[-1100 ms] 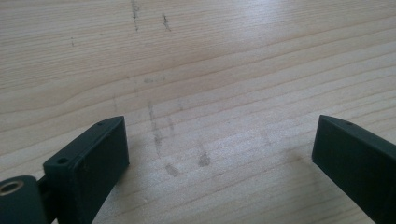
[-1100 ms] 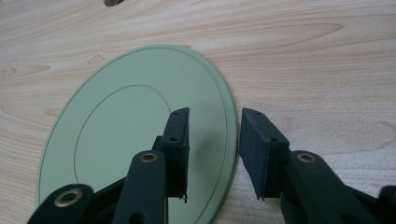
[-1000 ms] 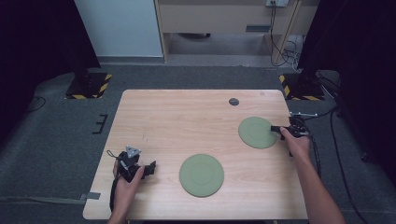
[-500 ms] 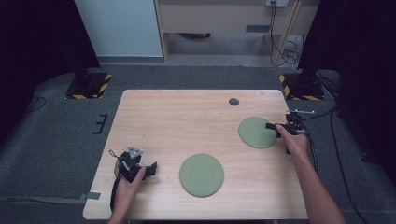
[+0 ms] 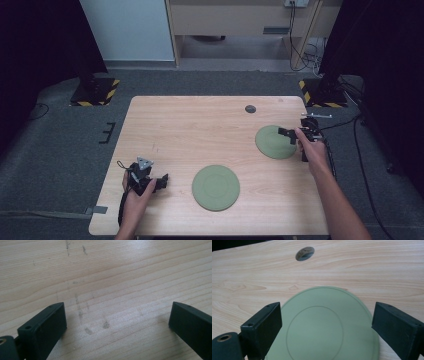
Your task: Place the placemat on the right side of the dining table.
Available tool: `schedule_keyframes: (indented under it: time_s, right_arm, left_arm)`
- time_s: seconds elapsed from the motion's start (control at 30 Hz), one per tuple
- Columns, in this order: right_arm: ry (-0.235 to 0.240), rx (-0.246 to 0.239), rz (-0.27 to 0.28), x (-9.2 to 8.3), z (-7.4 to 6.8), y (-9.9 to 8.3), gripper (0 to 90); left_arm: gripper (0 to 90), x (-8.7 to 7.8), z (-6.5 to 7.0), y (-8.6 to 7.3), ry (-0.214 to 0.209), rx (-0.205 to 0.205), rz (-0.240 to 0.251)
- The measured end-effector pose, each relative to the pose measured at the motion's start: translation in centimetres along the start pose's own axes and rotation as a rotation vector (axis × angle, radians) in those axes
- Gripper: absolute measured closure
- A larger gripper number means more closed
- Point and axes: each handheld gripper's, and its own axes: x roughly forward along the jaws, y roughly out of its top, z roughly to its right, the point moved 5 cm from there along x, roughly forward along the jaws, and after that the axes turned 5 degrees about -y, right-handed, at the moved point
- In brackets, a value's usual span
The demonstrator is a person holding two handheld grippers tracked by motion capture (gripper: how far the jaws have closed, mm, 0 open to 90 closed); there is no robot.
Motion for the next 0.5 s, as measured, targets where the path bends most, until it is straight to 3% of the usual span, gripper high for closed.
schedule_keyframes:
  time_s: [0.27,0.5]
  right_arm:
    - [0.060,-0.002,0.024,-0.4,-1.7,0.4,8.5]
    - [0.037,-0.050,0.026,-0.8,-2.6,0.3,9.5]
  left_arm:
    - [0.4,0.0,0.0,0.0,-0.001,0.001,-0.001]
    - [0.3,0.0,0.0,0.0,-0.001,0.001,-0.001]
